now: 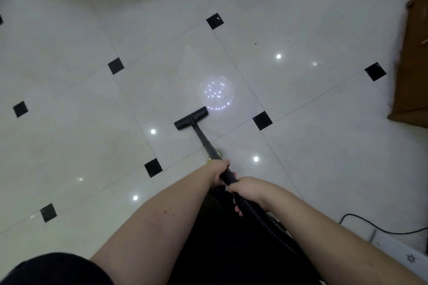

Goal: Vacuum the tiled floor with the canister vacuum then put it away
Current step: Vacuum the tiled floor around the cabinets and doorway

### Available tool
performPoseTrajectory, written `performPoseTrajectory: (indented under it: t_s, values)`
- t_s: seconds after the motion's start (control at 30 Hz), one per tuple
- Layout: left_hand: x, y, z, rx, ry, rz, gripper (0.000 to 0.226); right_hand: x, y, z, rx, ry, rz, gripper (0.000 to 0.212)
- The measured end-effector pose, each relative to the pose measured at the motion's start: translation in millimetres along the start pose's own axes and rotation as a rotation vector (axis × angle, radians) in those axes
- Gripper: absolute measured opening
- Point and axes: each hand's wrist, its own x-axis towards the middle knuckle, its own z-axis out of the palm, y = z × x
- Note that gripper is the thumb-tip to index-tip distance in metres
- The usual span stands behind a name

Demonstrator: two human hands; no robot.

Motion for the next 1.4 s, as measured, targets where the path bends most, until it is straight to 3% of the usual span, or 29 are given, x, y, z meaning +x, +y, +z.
performPoseTrajectory:
  t_s: [0.2,0.33,0.63,1.0,1.13,1.4]
  values:
    - [-12.5,-7.0,12.4,0.003,-0.063,0.002,0.010,-8.3,9.3,-7.0,-0.036,0.025,0.005,0.020]
    - [-28.0,-26.4,41.9,0.007,-0.122,-0.011,0.020,-26.0,37.3,-24.7,-0.054,0.048,0.024,0.012]
    - [-55.3,-63.7,76.5,0.011,-0.242,-0.055,0.012,-63.7,72.7,-42.5,-0.162,0.046,0.081,0.009]
    - [-26.8,-68.7,-15.0,-0.281,-0.129,-0.043,0.016,-6.1,31.0,21.2,-0.454,-0.025,0.101,0.005]
    - [-19.4,-74.5,-52.5,-0.416,-0.076,-0.058,0.014,2.9,6.0,56.2,-0.543,-0.080,0.105,0.014]
    - [-5.7,-72.9,-108.4,-0.393,0.015,-0.028,0.013,31.4,-6.3,103.4,-0.496,-0.062,0.111,0.020]
